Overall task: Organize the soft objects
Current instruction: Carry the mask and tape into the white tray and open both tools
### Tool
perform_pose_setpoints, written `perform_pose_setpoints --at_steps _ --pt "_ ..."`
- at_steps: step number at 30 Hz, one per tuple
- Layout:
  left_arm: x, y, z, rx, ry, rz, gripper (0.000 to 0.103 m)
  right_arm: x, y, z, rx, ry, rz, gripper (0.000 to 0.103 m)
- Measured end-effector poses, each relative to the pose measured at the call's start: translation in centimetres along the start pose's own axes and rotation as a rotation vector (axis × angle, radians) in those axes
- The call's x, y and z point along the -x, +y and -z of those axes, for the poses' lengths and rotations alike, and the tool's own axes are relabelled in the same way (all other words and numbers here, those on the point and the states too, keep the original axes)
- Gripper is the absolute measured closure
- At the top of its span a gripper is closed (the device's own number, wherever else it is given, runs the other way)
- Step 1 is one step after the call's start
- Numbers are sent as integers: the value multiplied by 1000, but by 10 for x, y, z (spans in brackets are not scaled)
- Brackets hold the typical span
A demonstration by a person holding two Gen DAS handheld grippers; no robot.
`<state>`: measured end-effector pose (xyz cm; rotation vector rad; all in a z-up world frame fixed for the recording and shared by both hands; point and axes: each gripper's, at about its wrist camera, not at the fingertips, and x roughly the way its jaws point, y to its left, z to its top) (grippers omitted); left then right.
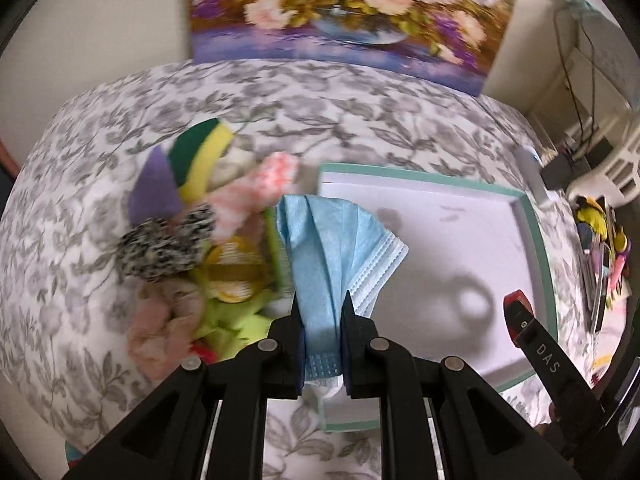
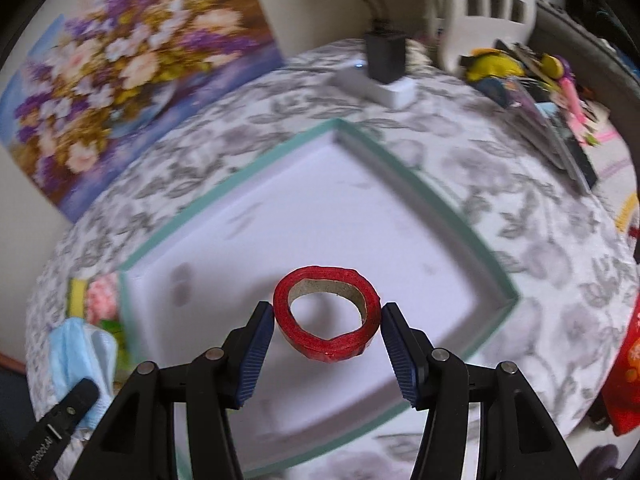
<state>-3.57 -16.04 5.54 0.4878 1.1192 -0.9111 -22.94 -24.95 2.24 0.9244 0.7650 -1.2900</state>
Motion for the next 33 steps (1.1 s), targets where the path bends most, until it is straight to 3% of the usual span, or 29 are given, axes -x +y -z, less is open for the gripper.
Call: perform_pose_setpoints --at_steps 7,9,11,14,15,17,22,24,27,33 --pt "-8 -33 2 -64 -10 41 85 -3 -35 -8 -35 -4 52 44" --pt "-6 -40 2 -81 -20 55 75 -1 -41 -10 -38 -10 51 44" --pt "-5 -43 2 -86 -26 65 48 2 -45 -12 -42 -18 46 44" --pt "-1 -41 1 -78 -41 60 28 7 -47 -14 -50 -34 40 41" --pt "-1 -38 0 -68 -45 56 27 9 -46 -15 -53 -39 37 38" --pt "-1 -30 -2 -41 -48 40 22 12 -45 -15 -49 -50 34 20" --pt "-5 -2 -8 31 -50 -51 21 12 -40 -14 -32 -55 37 0" --pt "-5 12 -10 68 -50 -77 20 10 -37 -12 -26 -51 29 0" --pt "-2 35 -13 136 -58 -116 7 10 -32 -9 -6 -48 21 0" --pt "9 79 -17 237 -76 -187 7 14 -6 1 74 -46 7 0"
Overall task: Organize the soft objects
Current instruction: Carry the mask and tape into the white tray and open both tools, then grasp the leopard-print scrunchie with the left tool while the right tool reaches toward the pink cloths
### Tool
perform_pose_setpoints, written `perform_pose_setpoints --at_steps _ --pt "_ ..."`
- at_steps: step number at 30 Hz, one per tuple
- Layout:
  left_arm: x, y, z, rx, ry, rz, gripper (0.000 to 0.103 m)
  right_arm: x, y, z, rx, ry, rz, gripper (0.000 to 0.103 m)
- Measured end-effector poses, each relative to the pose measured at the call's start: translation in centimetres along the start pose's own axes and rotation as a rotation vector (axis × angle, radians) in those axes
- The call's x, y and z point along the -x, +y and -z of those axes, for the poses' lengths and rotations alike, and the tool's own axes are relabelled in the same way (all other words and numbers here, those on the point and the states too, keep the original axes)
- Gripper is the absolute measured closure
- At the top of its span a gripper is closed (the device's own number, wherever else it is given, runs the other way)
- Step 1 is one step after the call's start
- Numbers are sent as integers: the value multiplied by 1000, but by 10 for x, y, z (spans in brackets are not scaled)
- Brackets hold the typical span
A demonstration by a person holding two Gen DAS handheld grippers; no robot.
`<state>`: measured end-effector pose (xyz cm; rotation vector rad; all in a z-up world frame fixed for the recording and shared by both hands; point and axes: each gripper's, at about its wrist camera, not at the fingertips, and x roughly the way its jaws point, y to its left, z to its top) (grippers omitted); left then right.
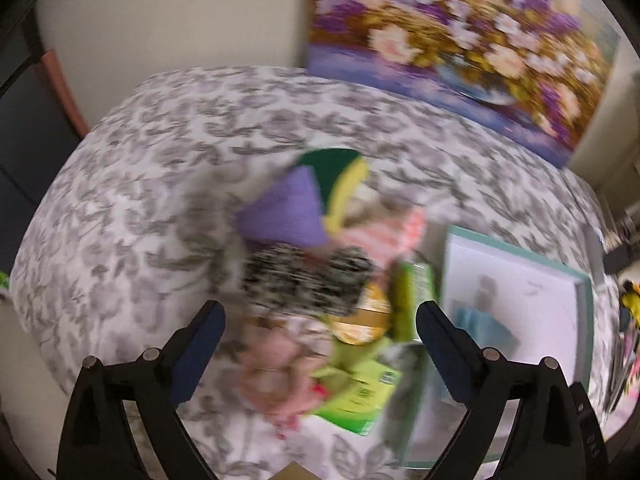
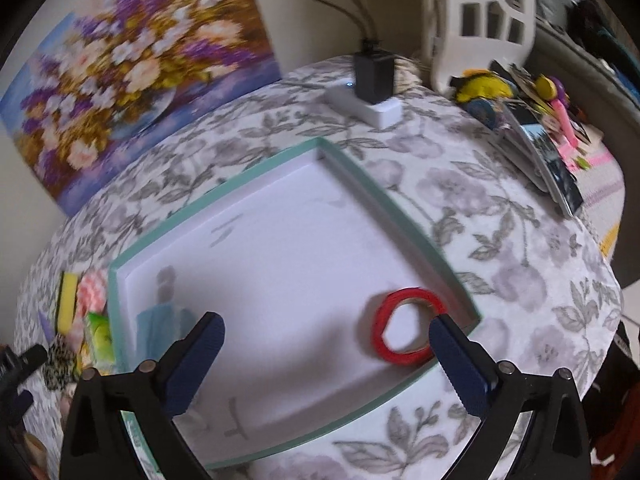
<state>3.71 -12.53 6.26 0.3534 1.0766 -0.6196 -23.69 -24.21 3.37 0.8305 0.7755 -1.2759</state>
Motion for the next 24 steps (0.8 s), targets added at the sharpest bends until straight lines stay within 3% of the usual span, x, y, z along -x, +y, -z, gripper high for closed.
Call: perform_pose_setpoints --at_steps 13,24 --pt "-9 100 -11 187 43 -111 7 16 102 33 169 14 -84 0" --pt "-26 162 -10 297 94 -120 7 21 187 73 306 43 -168 0"
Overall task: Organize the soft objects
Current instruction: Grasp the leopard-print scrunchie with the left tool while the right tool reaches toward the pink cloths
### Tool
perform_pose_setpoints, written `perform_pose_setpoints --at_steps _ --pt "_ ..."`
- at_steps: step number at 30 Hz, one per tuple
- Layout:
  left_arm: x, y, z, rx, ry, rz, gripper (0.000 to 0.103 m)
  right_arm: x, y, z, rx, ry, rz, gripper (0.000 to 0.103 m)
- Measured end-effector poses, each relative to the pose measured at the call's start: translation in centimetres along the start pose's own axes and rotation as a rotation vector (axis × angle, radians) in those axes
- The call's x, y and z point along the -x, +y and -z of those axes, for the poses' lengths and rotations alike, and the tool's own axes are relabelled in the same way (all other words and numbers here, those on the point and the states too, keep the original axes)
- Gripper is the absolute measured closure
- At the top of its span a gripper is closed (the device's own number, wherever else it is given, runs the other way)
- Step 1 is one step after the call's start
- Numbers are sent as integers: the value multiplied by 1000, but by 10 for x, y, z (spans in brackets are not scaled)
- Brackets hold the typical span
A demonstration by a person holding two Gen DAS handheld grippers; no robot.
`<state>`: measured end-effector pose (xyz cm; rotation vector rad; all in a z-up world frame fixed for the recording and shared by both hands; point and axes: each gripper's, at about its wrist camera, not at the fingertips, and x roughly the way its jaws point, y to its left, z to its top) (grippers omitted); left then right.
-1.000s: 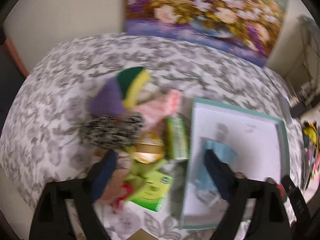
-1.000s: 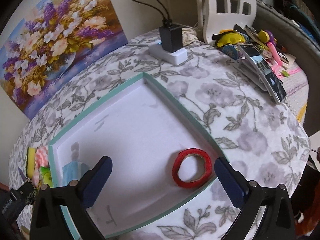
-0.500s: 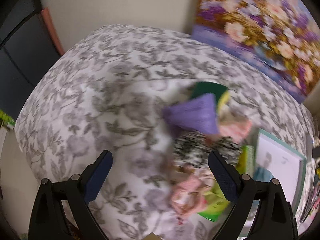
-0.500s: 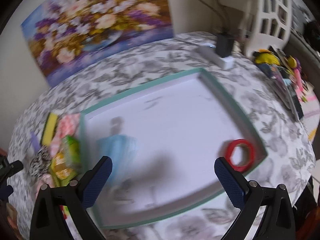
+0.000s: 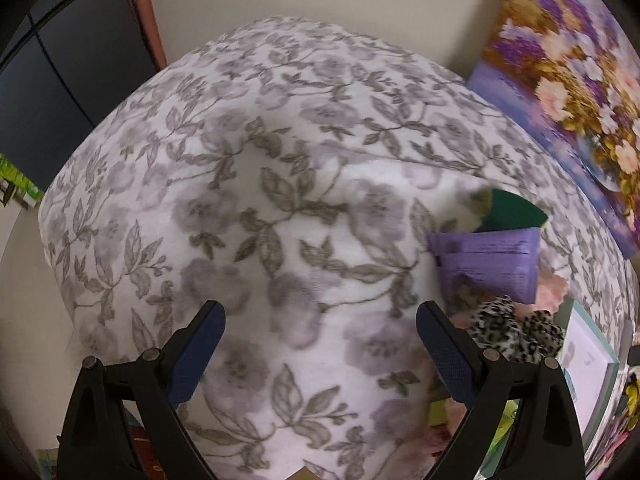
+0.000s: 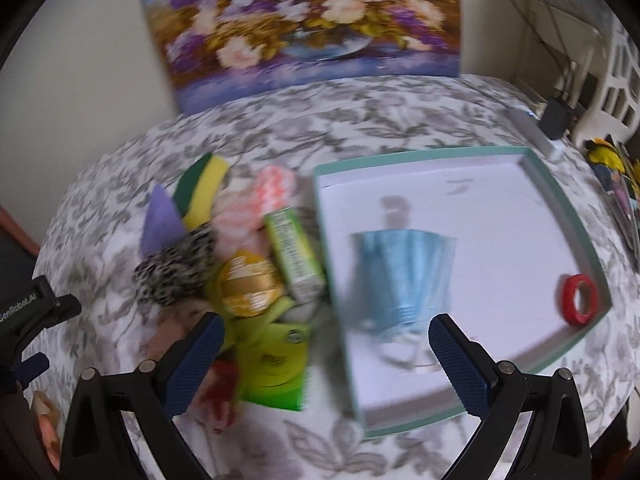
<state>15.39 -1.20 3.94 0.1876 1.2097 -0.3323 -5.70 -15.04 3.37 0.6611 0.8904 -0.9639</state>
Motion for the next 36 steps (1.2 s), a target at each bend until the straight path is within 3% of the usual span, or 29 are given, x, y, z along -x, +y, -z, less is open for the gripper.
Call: perform_pose_setpoints --at_steps 9,18,24,32,36 --pt "-17 16 -2 47 63 32 6 -21 33 13 67 67 -39 0" --pt "-30 -1 10 -13 148 27 6 -28 36 18 65 107 -91 0" --pt "-26 -14 11 -46 143 67 6 -25 28 12 58 94 -101 1" --pt "-28 -29 14 -88 168 97 7 -30 30 16 61 117 -167 45" --pt "-29 -34 16 -106 171 105 7 -32 32 18 59 136 -197 60"
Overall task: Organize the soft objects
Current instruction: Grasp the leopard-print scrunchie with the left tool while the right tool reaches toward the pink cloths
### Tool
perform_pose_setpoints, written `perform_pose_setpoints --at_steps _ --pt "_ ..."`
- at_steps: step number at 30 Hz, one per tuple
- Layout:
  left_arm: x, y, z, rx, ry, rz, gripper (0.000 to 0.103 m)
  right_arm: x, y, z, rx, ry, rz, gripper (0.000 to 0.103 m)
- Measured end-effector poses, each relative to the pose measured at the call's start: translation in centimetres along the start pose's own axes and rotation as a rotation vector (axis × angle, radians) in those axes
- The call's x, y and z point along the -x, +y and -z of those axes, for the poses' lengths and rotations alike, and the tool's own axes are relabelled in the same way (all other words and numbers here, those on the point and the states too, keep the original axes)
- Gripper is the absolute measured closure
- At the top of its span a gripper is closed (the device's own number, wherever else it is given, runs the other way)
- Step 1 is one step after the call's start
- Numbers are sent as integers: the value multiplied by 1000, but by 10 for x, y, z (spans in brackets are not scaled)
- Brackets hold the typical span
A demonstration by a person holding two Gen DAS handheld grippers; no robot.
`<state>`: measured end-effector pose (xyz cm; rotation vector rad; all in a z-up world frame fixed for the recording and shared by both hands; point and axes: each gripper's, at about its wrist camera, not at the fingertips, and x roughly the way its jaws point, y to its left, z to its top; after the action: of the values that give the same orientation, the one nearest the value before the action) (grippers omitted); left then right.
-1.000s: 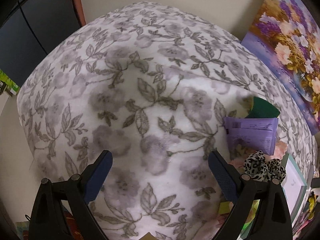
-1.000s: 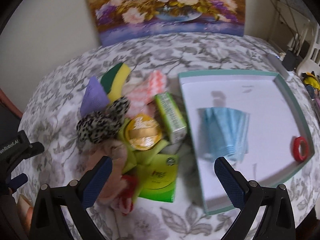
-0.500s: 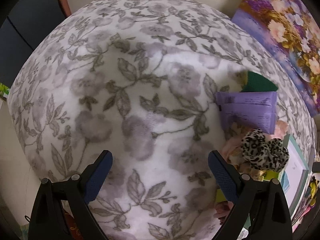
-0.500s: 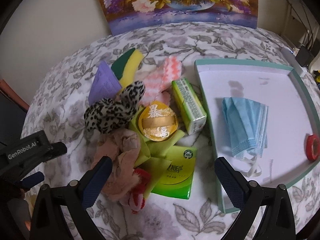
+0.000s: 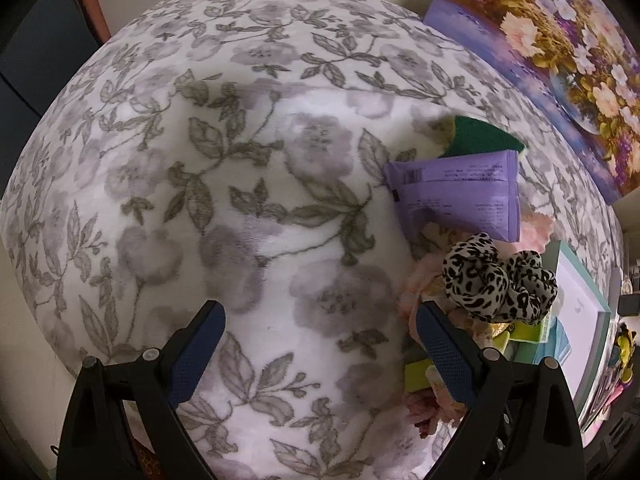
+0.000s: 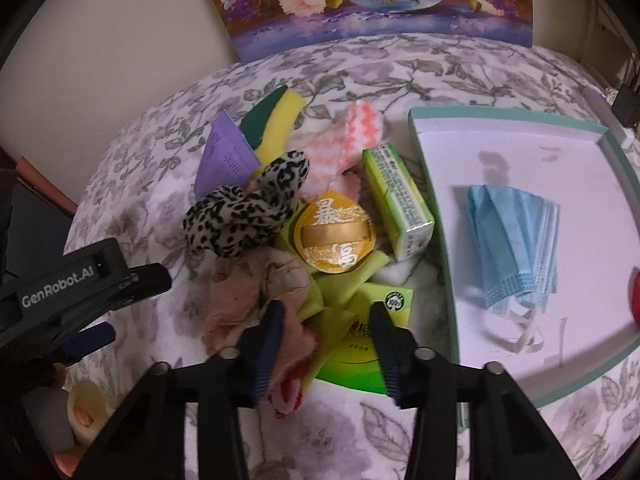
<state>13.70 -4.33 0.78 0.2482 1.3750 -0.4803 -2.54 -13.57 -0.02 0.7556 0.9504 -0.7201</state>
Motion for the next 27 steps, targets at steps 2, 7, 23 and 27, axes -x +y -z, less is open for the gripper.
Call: perform_pose_setpoints --at_steps 2,7,23,27 --pt "-1 -3 0 -8 4 1 7 0 -2 0 -13 8 -25 69" --pt "0 -6 1 -19 1 11 7 2 -3 -1 -25 7 -61 86" --pt "2 -13 2 -39 -14 18 7 17 -13 -6 -40 -20 -101 93" --pt "0 -10 1 -37 -11 20 7 16 -17 -7 -58 -24 -98 93"
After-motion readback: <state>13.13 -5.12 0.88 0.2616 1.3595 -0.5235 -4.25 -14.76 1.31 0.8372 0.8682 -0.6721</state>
